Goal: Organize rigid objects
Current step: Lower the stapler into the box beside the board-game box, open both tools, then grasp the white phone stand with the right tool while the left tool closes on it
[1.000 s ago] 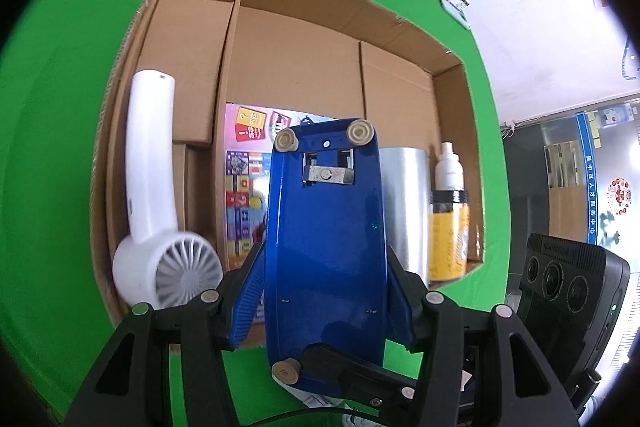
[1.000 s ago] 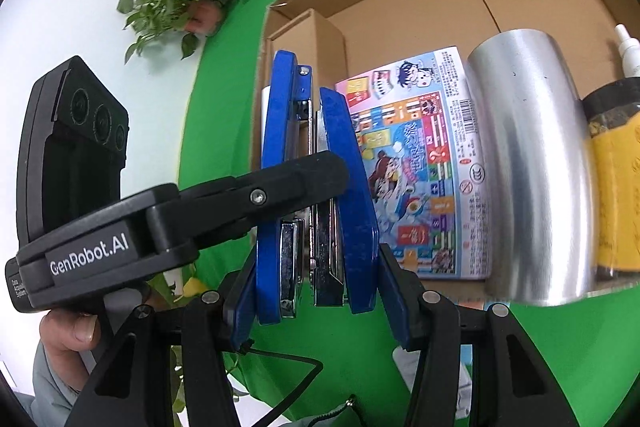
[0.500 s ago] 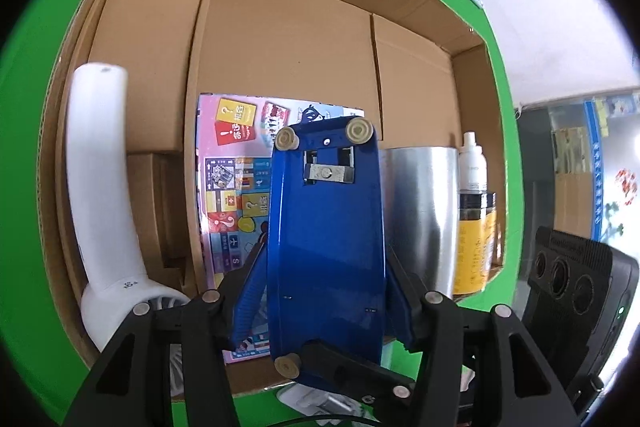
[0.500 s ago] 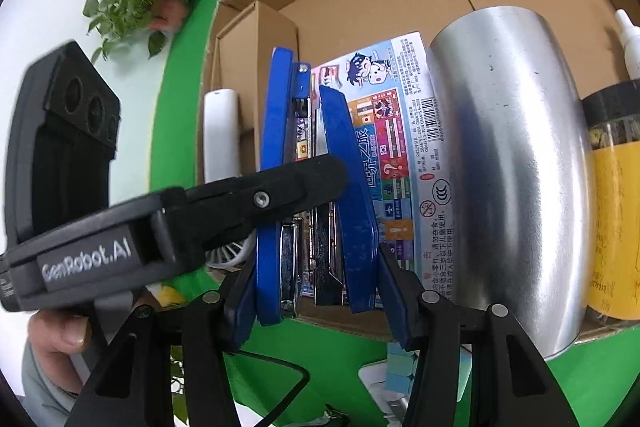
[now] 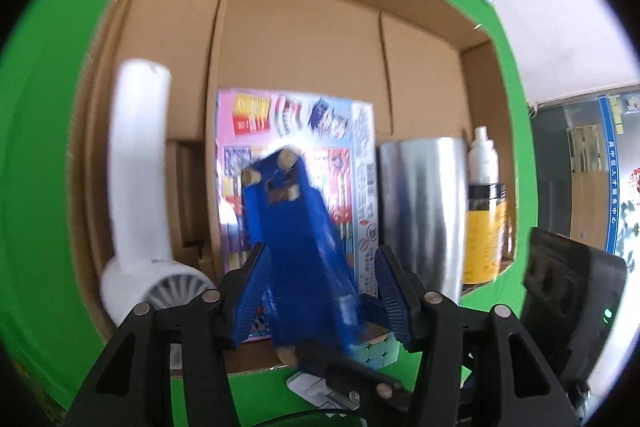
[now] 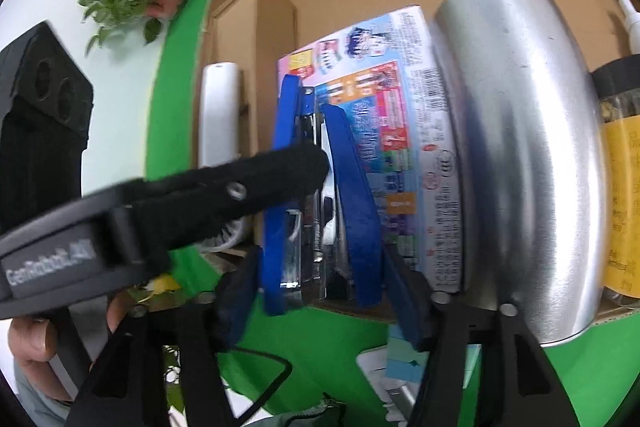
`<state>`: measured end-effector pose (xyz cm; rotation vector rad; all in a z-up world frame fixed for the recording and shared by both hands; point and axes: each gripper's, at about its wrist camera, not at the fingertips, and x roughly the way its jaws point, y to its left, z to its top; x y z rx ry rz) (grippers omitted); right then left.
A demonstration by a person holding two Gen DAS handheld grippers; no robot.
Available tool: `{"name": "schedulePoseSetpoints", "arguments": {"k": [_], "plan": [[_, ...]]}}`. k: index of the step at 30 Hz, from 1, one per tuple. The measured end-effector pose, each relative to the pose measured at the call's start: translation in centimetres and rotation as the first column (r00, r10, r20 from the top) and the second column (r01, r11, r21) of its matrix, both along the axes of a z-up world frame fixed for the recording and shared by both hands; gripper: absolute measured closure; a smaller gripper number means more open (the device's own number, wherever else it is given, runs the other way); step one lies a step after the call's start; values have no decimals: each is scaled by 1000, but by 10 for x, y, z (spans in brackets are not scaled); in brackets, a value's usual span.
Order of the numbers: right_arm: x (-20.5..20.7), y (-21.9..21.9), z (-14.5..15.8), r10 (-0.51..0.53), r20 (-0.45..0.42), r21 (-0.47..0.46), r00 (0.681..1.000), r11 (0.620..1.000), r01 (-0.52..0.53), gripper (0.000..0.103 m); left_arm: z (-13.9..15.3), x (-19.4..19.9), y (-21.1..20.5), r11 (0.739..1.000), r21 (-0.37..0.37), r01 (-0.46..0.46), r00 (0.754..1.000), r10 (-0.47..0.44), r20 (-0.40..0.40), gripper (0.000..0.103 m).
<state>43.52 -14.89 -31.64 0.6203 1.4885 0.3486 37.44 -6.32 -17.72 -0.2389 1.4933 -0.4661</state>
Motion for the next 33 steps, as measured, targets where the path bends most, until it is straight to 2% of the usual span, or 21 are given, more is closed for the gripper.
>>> {"name": "schedulePoseSetpoints", "arguments": {"k": [2, 5, 7, 10, 11, 13, 15, 18, 20, 22, 25, 28, 31, 32, 33], "plan": [[-2, 0, 14, -13, 54, 19, 998, 1000, 12, 6, 18, -2, 9, 1000, 6, -3, 998, 3, 63, 49], [-11, 5, 49, 26, 204, -41, 979, 999, -18, 3, 41, -7, 27, 1000, 18, -23, 989, 20, 144, 46], [-25, 9, 76, 80, 318, -126, 945, 991, -42, 1, 55, -15, 41, 999, 26, -42, 980, 36, 194, 44], [-53, 12, 96, 141, 420, -219, 897, 974, -51, 1, 67, -33, 56, 998, 38, -42, 971, 32, 235, 42], [-63, 13, 95, 166, 428, -246, 889, 967, -62, 1, 67, -42, 59, 998, 49, -31, 971, 19, 239, 42], [-81, 15, 79, 218, 361, -261, 907, 957, -127, 1, 59, -61, 59, 998, 56, -12, 978, -1, 210, 42], [-97, 18, 59, 240, 277, -248, 930, 953, -172, 1, 44, -80, 60, 1000, 25, -9, 991, 6, 134, 42], [-133, 18, 20, 269, 187, -271, 945, 939, -213, 1, 17, -115, 61, 999, -42, -14, 1000, 15, 9, 42], [-148, 18, 2, 276, 148, -306, 950, 926, -221, 2, 6, -131, 54, 998, -58, -12, 999, 10, -31, 42], [-163, 24, -11, 309, 134, -355, 941, 902, -246, 3, -5, -147, 51, 997, -77, -7, 998, 2, -67, 42], [-173, 35, -18, 340, 138, -376, 930, 887, -268, 3, -21, -159, 52, 1000, -19, -8, 994, 6, -105, 42], [-175, 53, -27, 388, 139, -433, 911, 851, -297, 3, -28, -167, 60, 999, -21, -30, 991, 27, -130, 42], [-176, 67, -45, 397, 83, -498, 914, 811, -307, 18, -30, -173, 69, 999, -17, -45, 990, 42, -132, 42], [-178, 69, -44, 407, 110, -514, 907, 804, -299, 23, -30, -175, 71, 999, -17, -48, 990, 45, -130, 42], [-182, 73, -44, 428, 112, -530, 897, 789, -310, 23, -30, -178, 73, 998, -18, -53, 990, 50, -129, 42]]}}
